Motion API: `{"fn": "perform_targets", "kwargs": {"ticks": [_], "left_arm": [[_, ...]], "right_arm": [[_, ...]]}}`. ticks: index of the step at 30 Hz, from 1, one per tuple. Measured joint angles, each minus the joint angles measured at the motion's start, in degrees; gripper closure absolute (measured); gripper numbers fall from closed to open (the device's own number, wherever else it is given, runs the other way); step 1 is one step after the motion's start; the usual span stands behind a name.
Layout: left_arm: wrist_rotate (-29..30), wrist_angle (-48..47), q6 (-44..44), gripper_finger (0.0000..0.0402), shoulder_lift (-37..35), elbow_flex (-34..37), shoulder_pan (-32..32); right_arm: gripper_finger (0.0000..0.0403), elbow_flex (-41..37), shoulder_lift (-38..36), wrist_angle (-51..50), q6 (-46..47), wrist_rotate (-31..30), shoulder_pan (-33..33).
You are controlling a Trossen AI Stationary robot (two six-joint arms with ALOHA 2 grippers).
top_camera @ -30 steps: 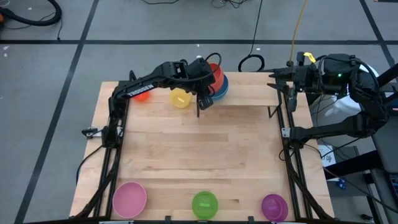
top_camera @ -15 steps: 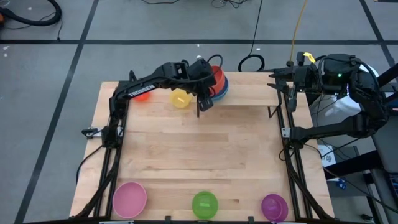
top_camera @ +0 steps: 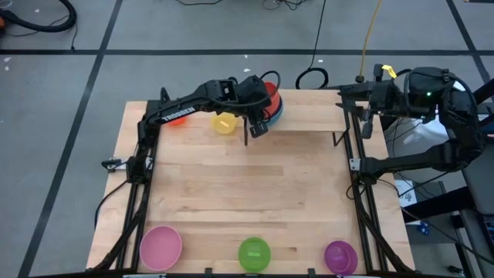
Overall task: Place and stack bowls onto a shelf
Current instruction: Stack the bottom orange bowl on top of the blue bowl on the shelf
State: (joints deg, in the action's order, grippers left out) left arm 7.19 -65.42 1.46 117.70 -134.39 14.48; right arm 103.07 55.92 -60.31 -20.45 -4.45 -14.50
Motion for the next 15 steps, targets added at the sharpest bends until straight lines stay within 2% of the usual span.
{"fn": "perform_targets", "kwargs": {"ticks": [11, 15], "left_arm": [[-0.06, 0.58, 2.86, 0.0341, -0.31, -0.02, -0.74], [0.1, 0.1, 6.46, 0.0341, -0.31, -0.02, -0.75]], "right_arm": [[0.0284, 0.0, -0.91, 0.01, -0.9, -0.02, -0.02], [0.0284, 0.0, -0.91, 0.02, -1.7, -0.01, -0.01]]}}
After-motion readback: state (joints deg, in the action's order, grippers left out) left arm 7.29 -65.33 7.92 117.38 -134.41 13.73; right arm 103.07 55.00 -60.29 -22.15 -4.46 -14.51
